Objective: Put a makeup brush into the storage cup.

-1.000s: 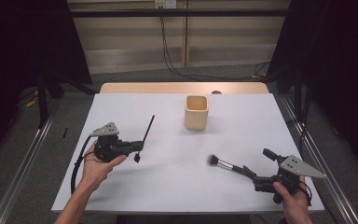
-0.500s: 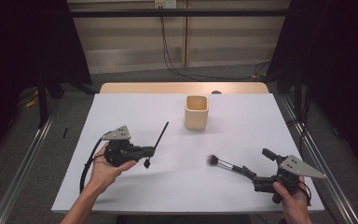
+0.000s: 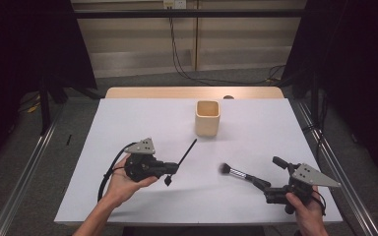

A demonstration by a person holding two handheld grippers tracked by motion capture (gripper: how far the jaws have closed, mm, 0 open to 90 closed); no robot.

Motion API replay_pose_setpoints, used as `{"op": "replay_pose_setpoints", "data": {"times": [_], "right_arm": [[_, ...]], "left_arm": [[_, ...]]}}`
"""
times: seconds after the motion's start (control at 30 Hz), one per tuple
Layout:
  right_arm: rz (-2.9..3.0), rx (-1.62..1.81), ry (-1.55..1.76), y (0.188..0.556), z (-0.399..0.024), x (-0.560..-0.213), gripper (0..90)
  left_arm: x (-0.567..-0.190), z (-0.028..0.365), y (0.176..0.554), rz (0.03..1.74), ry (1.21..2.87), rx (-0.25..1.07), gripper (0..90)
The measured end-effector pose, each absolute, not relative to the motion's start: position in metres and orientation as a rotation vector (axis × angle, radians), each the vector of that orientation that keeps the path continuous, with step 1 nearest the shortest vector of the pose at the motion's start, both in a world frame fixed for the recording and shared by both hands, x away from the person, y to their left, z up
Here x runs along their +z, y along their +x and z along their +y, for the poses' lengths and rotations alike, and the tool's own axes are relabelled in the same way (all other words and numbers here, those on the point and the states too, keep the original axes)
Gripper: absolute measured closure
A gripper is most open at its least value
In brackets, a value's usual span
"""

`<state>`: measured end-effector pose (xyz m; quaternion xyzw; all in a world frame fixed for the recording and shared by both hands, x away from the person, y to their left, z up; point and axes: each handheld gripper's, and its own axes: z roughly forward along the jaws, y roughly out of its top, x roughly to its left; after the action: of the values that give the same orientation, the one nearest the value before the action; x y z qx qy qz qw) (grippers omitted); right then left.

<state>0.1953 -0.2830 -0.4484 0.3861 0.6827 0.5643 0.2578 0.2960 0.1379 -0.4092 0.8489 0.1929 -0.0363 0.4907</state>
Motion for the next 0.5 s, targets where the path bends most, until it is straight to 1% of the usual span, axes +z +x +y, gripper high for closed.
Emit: {"op": "replay_pose_setpoints", "data": {"times": [0.2, 0.5], "right_arm": [[1.866, 1.532, 1.024, 0.196, -0.280, -0.448, 0.0], [1.895, 1.538, 0.995, 0.198, -0.272, -0.447, 0.0]], "left_arm": [[-0.407, 0.129, 0.295, 0.438, 2.114, -0.107, 85.9], [-0.401, 0.119, 0.292, 0.393, 2.147, -0.134, 85.9]]}}
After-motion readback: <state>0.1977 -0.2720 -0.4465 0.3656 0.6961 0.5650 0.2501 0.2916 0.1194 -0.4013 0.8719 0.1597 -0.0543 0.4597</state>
